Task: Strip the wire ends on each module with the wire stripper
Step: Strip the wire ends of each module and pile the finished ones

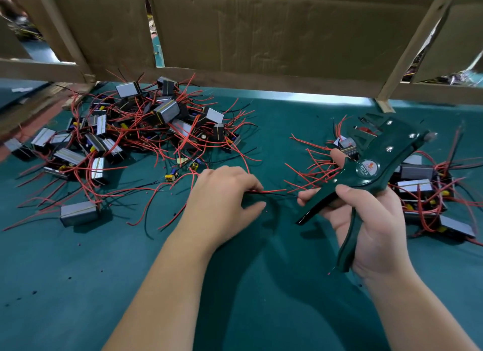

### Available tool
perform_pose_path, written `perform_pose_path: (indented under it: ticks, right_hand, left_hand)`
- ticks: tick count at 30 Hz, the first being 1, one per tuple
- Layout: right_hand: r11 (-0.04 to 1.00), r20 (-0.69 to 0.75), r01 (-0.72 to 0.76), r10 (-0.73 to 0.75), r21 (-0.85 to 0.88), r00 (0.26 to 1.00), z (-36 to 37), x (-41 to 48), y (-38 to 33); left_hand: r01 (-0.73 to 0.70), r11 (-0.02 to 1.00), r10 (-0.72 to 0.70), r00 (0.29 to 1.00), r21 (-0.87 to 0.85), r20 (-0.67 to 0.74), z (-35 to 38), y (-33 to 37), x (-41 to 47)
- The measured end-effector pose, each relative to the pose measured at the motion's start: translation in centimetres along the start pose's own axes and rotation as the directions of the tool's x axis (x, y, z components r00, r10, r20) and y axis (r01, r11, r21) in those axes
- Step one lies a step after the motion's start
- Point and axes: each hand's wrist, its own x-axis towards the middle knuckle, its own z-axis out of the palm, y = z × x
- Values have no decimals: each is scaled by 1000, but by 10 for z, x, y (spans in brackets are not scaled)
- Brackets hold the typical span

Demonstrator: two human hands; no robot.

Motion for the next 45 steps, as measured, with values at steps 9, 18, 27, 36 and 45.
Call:
perform_pose_path:
  ticks: [9,18,27,36,45]
  right_hand:
    - [997,85,-42,37,60,996,2,0,-3]
    - [910,178,-390,364,142,914,7,13,7]
    - [955,-217,-276,294,110,931,-7,34,14]
    - [977,-362,-213,202,9,910,-18,34,6]
    - [853,195,-519,500,56,843,0,14,-13]
  left_hand:
    - [89,904,-169,973,-418,-158,5,-9,3]
    - [163,699,-295,953,-696,-73,0,-9,5]
    - [132,635,-292,953,-761,-78,-3,-13,6]
    - [110,579,-243,969,-808,-42,-3,-7,4]
    - [91,506,-199,980,-858,-14,-6,1,1]
